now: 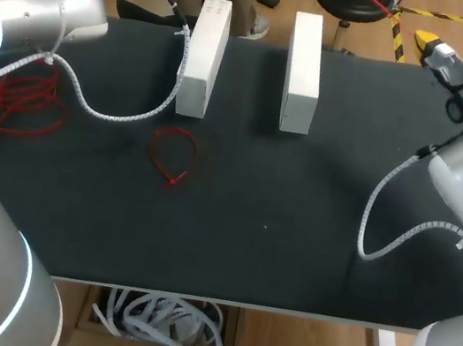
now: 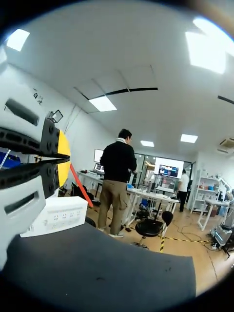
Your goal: Grab the tape and strap the tape.
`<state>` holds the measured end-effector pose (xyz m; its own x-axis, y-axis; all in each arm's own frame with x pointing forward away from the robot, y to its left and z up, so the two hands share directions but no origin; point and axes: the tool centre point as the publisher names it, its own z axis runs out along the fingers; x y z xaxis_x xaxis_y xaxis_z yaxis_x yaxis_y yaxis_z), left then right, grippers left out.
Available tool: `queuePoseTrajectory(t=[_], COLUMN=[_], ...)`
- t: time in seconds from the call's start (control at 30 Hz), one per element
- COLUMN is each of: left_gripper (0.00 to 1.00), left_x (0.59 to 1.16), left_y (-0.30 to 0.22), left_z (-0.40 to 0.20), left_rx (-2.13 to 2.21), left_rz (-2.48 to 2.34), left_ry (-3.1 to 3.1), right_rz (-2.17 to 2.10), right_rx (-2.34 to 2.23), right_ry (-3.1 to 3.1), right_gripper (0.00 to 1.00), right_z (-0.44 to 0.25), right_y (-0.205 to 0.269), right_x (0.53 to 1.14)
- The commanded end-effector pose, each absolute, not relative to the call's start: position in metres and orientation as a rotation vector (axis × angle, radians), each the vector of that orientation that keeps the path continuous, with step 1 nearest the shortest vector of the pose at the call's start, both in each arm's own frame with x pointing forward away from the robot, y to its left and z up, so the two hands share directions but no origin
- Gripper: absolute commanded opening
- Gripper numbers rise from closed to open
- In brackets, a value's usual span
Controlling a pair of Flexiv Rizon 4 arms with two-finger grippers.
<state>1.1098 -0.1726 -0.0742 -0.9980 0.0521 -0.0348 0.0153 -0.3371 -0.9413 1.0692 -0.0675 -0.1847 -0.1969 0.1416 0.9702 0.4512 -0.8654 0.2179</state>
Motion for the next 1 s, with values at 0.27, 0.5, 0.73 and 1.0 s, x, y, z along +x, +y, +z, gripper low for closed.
queuePoseTrajectory(t=[0.27,0.5,0.73,1.0], left_gripper=[0.00,0.00,0.00,0.00], left_x=[1.108,1.108,1.108,1.108], left_y=[-0.173,-0.173,-0.173,-0.173], left_z=[-0.073,-0.073,-0.073,-0.073], left_rx=[-0.088,-0.088,-0.088,-0.088], left_rz=[2.549,2.549,2.549,2.549], left_ry=[-1.799,-1.799,-1.799,-1.799], right_rz=[-2.225,-2.225,-2.261,-2.239], right_rx=[-1.999,-2.061,-2.060,-2.049], right_ry=[-0.390,-0.286,-0.179,-0.079], right_gripper=[1.00,1.00,1.00,1.00], right_z=[-0.189,-0.193,-0.193,-0.191], right_y=[-0.056,-0.063,-0.071,-0.057], right_x=[1.069,1.069,1.077,1.085])
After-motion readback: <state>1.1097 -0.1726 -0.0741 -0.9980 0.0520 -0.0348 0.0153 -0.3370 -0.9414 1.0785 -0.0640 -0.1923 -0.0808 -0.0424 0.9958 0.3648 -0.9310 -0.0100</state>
